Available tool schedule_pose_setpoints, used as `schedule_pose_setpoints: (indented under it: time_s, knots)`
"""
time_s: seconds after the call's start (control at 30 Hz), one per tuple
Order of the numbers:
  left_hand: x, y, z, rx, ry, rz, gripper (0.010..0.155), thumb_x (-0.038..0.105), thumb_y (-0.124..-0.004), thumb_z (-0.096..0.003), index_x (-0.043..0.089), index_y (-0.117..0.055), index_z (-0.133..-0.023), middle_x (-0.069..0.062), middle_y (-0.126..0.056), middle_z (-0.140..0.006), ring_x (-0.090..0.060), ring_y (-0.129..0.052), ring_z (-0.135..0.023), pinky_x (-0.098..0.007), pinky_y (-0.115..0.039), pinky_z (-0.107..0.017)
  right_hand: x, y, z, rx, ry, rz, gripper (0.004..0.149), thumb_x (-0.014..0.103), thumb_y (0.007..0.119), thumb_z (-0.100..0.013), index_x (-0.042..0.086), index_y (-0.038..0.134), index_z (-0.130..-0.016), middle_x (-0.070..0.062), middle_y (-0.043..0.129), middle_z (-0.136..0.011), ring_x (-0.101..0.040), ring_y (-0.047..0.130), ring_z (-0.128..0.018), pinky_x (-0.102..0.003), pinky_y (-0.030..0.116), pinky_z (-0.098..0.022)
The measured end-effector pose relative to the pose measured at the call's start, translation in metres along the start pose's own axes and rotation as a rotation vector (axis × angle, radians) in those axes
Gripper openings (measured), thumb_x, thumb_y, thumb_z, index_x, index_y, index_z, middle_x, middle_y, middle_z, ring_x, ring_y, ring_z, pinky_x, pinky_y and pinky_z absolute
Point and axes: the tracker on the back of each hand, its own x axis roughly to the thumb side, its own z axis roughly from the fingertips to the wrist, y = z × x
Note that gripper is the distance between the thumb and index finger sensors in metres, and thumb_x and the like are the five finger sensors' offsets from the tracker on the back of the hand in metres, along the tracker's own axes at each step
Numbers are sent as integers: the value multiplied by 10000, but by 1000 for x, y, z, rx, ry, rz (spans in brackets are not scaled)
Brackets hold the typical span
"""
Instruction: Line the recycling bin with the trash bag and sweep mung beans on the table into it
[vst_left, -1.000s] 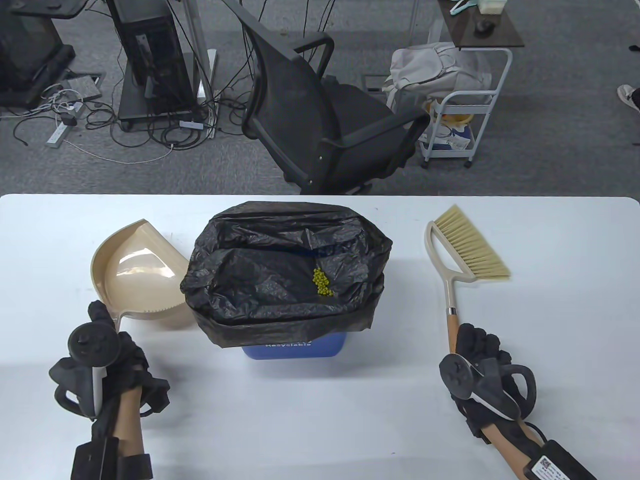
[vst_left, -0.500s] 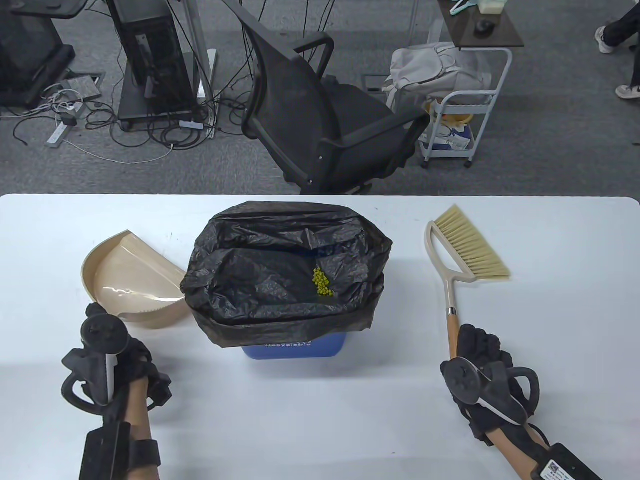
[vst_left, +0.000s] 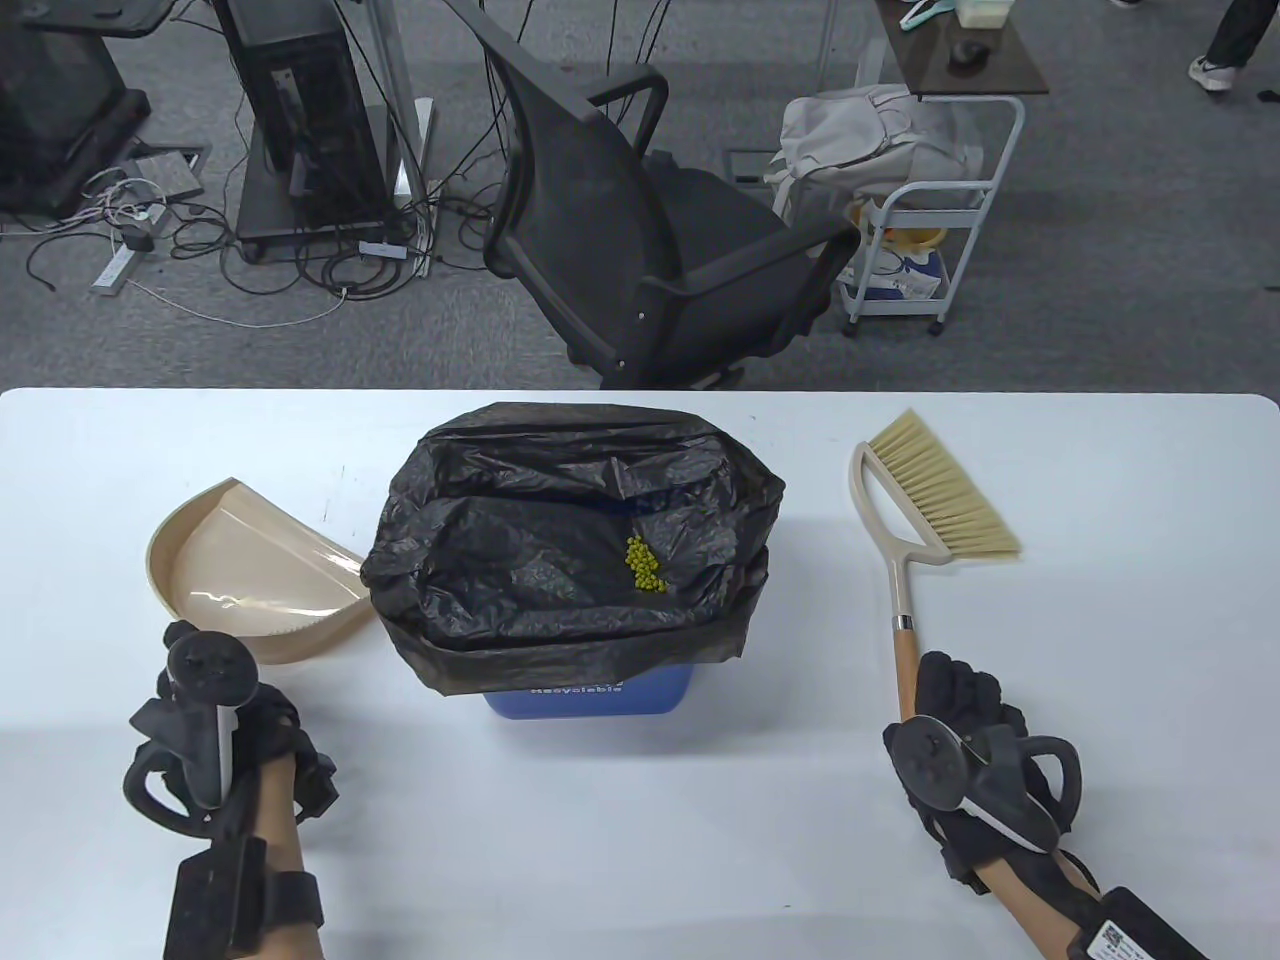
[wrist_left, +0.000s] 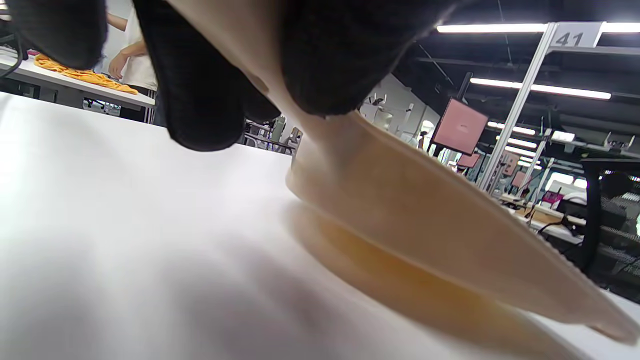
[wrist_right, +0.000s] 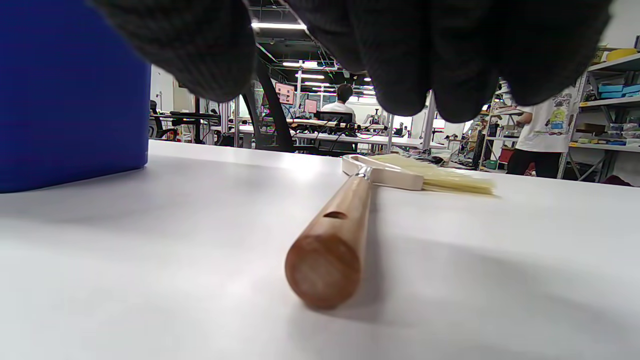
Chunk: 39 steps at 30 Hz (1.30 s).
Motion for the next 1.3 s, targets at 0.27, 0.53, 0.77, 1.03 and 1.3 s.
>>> schedule_pose_setpoints:
  time_s: [0.27,0.53,0.77,1.03,1.3]
  knots:
    - [-11,-9,-5,-12,31,-21,707,146,-868,-476,122,-584,-1123,-246,-802,-1038,-522,-955,-804,-826,-607,-607,0,1,1,-10,-4,-8,812,409,733,-504,-151,540,-1059,-409,723,-954,-628,775,-857,-699,706,-550]
    - [-19,-12,-7,-21,49,-46,716,158,-873,-477,124,-574,-1127,-242,-801,-1044,-540,-938,-822,-819,-599,-617,1,0,2,-12,-4,-11,810,409,735,-503,-147,544,-1059,-408,725,-953,-628,776,-856,-697,708,-549]
    - [-24,-15,-6,-30,29,-39,721,173,-877,-476,137,-571,-1128,-239,-791,-1053,-538,-921,-842,-799,-603,-630,0,0,2,-18,2,-16,807,409,734,-504,-145,547,-1060,-407,728,-953,-627,778,-856,-697,708,-550]
    - [-10,-3,2,2,-86,-55,730,288,-879,-486,116,-591,-1134,-265,-678,-1129,-662,-669,-969,-805,-535,-654,0,-2,3,-32,3,-13,805,410,735,-503,-138,549,-1063,-406,726,-957,-629,774,-857,-698,706,-551]
    - [14,6,20,-21,-265,-64,730,336,-858,-495,120,-594,-1141,-263,-655,-1148,-675,-581,-1005,-806,-460,-677,-3,-2,3,-69,-1,-29,811,427,735,-500,-115,548,-1074,-401,719,-968,-628,770,-863,-697,703,-555]
